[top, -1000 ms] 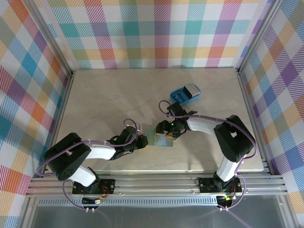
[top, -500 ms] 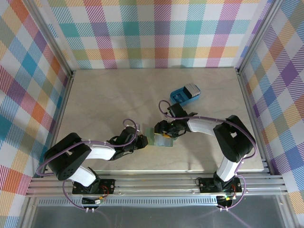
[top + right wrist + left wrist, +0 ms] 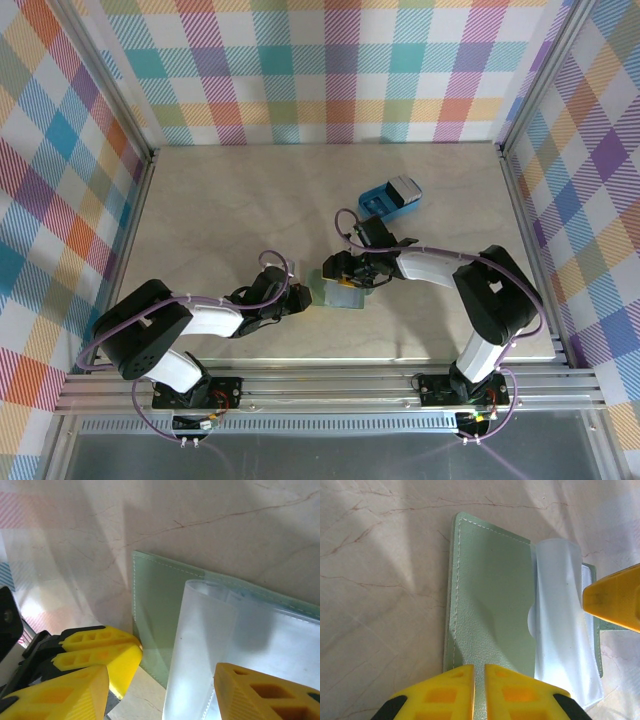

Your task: Put the credit cards into the card holder

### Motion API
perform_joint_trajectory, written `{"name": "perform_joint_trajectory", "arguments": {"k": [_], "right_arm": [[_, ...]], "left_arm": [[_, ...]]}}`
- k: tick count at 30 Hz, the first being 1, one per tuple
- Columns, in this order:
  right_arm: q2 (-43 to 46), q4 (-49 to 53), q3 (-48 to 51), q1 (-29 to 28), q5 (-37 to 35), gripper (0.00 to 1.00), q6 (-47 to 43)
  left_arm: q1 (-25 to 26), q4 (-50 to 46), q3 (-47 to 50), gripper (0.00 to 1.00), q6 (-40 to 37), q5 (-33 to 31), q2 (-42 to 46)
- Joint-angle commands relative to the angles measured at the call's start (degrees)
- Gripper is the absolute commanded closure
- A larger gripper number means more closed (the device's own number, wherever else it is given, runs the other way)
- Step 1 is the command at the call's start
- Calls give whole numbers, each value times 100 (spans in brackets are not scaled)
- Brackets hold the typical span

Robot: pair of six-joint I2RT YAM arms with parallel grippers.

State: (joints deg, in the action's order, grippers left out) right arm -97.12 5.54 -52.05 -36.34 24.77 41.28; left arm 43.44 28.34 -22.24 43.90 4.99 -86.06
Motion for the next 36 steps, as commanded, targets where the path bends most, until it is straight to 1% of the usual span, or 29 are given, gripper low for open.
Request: {"name": "perform_joint_trajectory", "arguments": {"k": [1,7,16,36], "right_arm": [[124,-109,39,-5,132,42,-59],[68,-126,15,-5,162,42,-58],[-99,-528,15,-70,422,42,33],[-808,-634,-624,-328,397,41,75]], "left_arm": [[72,-237,141,85,29,10,-183],[72,-216,176,85,45,-8,-157],[77,-211,159,85,41,10,-183],[77,-417,237,85,3,-95,164]]}}
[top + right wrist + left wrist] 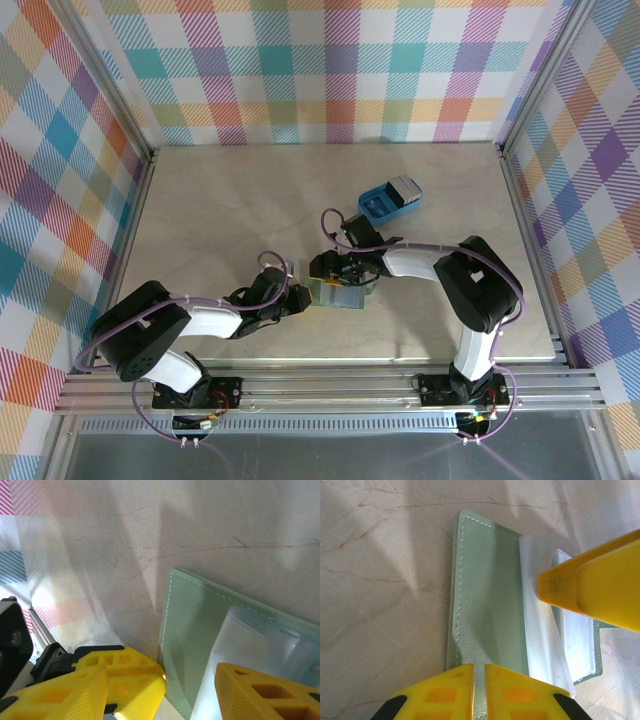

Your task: Put the credit cards into the card holder

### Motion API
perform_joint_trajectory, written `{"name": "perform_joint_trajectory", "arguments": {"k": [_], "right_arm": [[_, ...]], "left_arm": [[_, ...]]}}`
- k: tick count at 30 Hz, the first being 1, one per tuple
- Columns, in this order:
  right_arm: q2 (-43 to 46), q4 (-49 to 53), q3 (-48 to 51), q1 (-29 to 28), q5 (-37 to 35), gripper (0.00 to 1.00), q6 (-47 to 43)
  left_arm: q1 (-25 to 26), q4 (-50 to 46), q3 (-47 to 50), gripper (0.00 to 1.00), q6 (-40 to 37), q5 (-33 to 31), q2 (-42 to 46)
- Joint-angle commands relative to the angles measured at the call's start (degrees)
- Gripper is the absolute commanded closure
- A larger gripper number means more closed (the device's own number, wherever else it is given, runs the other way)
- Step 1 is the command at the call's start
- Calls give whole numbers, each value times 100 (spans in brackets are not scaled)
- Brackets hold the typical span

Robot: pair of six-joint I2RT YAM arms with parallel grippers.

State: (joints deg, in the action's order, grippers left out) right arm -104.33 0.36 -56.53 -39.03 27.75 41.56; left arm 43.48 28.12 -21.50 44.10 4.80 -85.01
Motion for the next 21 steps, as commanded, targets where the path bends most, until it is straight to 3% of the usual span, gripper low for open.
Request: {"name": "perform_joint_trajectory", "arguments": {"k": [1,21], "right_arm": [[-96,-114,-200,-70,99,41,37],[-438,10,-556,-200,15,42,53]], "left_arm": [[66,-395,165,85,-16,-82,64],[72,-703,-90,82,-149,93,402]]}}
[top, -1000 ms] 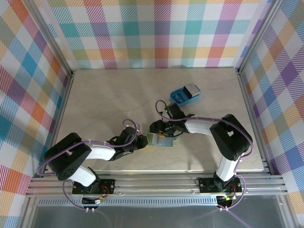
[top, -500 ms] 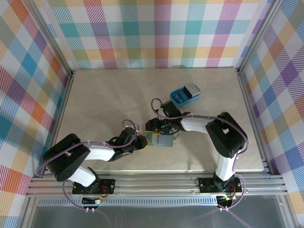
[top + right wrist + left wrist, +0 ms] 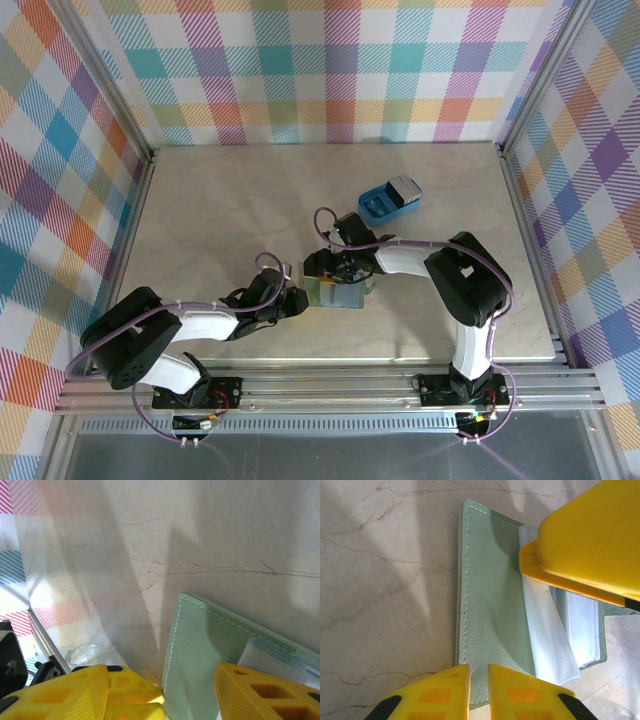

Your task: Put the credit cards into the card holder

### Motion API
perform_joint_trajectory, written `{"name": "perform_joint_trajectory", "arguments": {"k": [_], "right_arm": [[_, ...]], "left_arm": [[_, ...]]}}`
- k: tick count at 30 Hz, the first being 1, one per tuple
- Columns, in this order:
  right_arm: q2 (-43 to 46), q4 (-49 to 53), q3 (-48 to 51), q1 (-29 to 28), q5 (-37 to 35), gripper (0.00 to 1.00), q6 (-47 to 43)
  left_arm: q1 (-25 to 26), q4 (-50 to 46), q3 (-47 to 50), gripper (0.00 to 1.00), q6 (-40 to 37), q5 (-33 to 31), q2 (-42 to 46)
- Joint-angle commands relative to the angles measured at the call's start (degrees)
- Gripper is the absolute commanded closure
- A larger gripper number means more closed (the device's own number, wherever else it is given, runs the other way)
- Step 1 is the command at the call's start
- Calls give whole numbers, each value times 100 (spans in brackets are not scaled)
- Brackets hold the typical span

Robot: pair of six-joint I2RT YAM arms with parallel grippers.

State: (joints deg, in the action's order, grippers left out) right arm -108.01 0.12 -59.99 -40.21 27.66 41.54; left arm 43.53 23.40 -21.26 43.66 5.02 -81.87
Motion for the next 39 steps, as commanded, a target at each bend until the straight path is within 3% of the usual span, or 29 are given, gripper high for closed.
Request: {"name": "perform_joint_trajectory", "arguments": {"k": [1,11,20,30,39], "right_arm": [[-87,38,-240,-97,8,42,68],[-196,347,-400,-154,-224,42,201],[-286,281,-357,-172,-245,42,328],[-292,87,-211,-178,-169,43,346],[-148,14,-172,-172,-155,43,313]], "left_arm": [[68,-226,-124,82,-91,106,92],[102,130,-117,82,294,358,250],[210,147,-162,82,437,183,400],[612,156,-595,84,493,-189,-96],[675,358,-696,84,264,-401,-690]]}}
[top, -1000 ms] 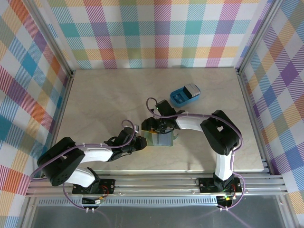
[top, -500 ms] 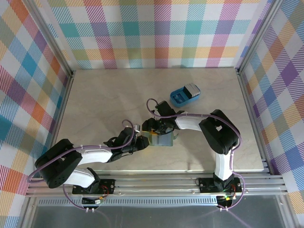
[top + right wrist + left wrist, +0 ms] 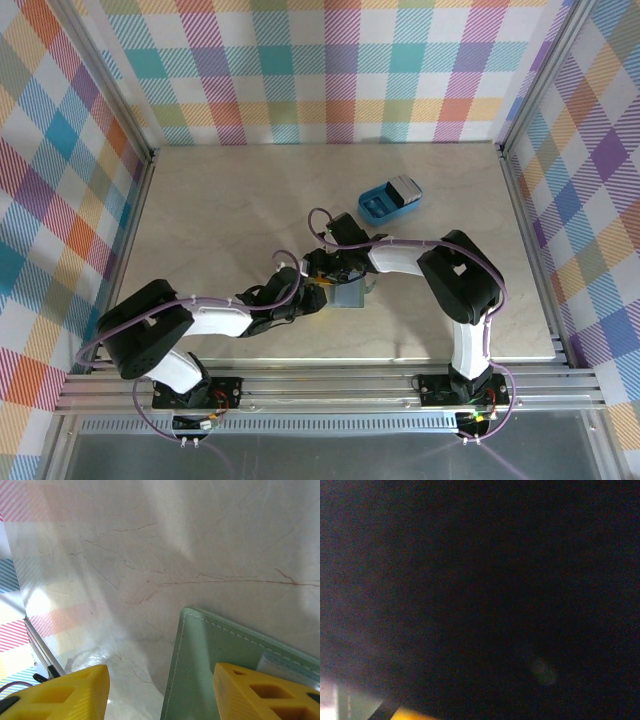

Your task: Put the credit cards into the card holder

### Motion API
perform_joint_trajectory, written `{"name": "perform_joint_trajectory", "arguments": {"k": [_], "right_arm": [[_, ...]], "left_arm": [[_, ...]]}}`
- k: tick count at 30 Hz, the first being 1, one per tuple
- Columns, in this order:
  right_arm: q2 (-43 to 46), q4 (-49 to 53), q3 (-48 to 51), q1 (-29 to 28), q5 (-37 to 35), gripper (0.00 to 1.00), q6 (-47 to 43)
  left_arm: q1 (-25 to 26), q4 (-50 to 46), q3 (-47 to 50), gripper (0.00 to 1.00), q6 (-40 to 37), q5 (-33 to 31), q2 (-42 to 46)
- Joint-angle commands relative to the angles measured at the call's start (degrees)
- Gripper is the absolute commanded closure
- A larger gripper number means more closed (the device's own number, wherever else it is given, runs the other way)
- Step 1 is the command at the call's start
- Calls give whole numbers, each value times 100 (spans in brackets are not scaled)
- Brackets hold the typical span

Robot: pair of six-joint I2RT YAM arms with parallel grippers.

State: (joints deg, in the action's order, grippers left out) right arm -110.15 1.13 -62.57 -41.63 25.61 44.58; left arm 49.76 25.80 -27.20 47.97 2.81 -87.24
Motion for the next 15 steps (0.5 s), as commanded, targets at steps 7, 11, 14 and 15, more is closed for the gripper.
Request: {"name": "perform_joint_trajectory", "arguments": {"k": [7,11,14,15], "right_arm": [[735,120,266,0,-152,42,-152],[1332,475,537,132,-544,41,-281],[1565,894,649,240,-841,41,-389],[1577,1055,654,264,-938,41,-435]], "left_arm": [[55,230,-40,85,-250,-263,-281],[52,144,-49,85,-273,-290,-206],[57,177,-7,85,-237,-295,-231],[58,241,17,85,-218,-281,-249]]}}
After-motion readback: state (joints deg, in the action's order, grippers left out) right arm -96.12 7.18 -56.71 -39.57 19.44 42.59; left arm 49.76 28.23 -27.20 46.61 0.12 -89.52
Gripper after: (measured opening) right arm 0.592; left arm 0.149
